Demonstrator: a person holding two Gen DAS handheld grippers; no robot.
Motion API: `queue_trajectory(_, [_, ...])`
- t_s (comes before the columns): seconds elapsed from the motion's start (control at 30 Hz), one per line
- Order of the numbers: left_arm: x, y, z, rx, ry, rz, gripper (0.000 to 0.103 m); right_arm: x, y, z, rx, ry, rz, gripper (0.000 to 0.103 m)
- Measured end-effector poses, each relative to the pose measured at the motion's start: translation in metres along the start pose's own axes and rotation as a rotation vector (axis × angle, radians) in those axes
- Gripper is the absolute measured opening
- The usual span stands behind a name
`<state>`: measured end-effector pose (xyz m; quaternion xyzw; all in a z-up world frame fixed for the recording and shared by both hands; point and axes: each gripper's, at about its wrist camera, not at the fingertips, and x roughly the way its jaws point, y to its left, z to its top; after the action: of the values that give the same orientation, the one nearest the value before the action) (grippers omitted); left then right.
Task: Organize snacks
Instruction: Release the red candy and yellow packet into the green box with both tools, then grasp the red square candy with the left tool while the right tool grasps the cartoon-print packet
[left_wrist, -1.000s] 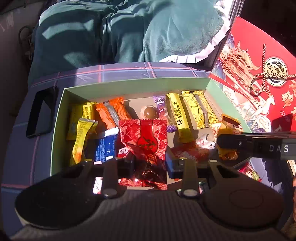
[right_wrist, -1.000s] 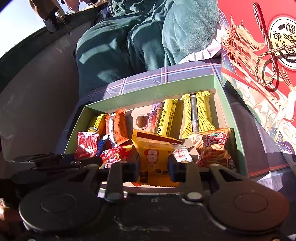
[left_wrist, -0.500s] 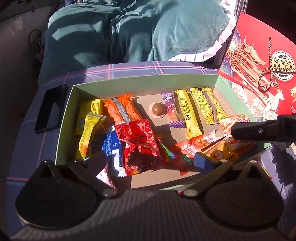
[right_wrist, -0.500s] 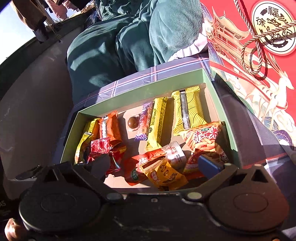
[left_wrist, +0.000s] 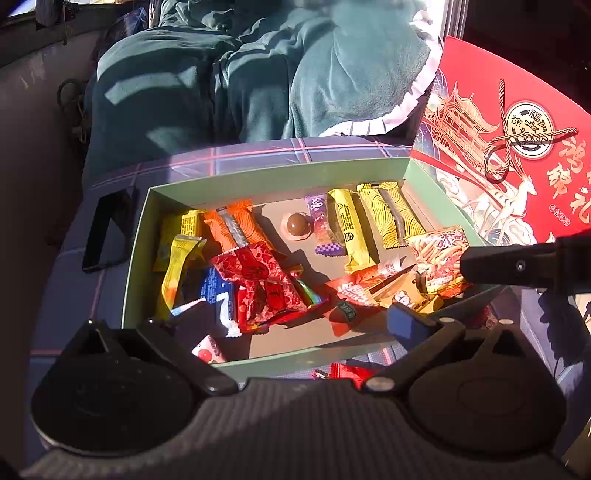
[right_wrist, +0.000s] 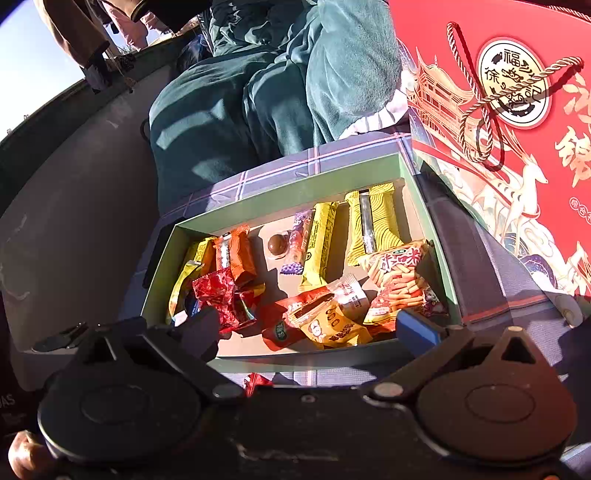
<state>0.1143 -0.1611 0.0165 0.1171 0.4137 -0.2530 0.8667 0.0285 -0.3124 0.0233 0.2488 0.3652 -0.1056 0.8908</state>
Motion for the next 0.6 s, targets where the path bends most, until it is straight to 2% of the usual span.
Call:
queue_trajectory(0.2, [-0.01,-0.005,-0.017,0.012,0.009,-0.007,0.103,-0.018,-0.017,-0.017,0.021,-0.015,-0.028,0.103])
queue_trajectory(0.47, [0.011,-0.014,-0.05,0.019,0.107,-0.012,0.103,-0.02,-0.067,-0.058,0.131,0.018,-0.119,0.103])
queue_trajectory(0.6, [0.025,-0.02,-0.058,0.036,0.142,-0.016,0.103,-0.012,-0.083,-0.065,0.158,0.029,-0.152,0.103])
